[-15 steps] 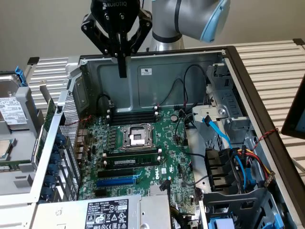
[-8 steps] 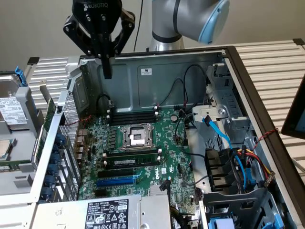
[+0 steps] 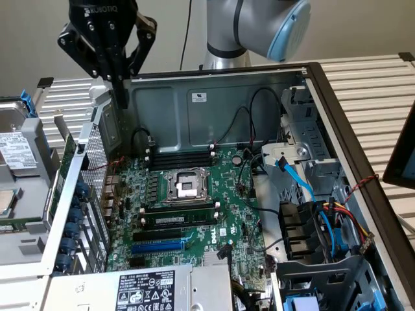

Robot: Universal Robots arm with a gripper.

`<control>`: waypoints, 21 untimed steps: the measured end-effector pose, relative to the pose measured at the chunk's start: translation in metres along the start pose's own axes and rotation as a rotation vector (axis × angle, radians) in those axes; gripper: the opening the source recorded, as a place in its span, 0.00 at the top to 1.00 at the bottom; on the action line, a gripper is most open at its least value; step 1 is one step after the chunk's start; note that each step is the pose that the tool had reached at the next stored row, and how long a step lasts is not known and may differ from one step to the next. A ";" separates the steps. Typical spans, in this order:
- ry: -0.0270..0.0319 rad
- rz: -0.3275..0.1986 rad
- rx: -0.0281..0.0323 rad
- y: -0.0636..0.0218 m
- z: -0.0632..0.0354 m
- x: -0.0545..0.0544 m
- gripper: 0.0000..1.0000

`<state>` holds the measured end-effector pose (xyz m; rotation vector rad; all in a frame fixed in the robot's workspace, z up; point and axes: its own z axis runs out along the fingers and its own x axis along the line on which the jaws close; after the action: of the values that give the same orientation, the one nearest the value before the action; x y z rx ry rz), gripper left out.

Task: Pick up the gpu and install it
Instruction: 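Reach for the gpu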

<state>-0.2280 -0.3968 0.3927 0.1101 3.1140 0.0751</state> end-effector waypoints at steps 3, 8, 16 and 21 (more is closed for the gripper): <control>-0.0001 0.000 0.0000 -0.0008 -0.0003 0.013 0.89; 0.0000 0.000 0.0000 -0.0021 -0.0009 0.036 0.89; 0.0000 0.000 -0.0008 -0.0045 -0.0019 0.073 0.89; -0.0004 0.000 -0.0095 -0.0060 -0.0024 0.093 0.89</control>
<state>-0.3216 -0.3962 0.3927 0.1102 3.1128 0.0898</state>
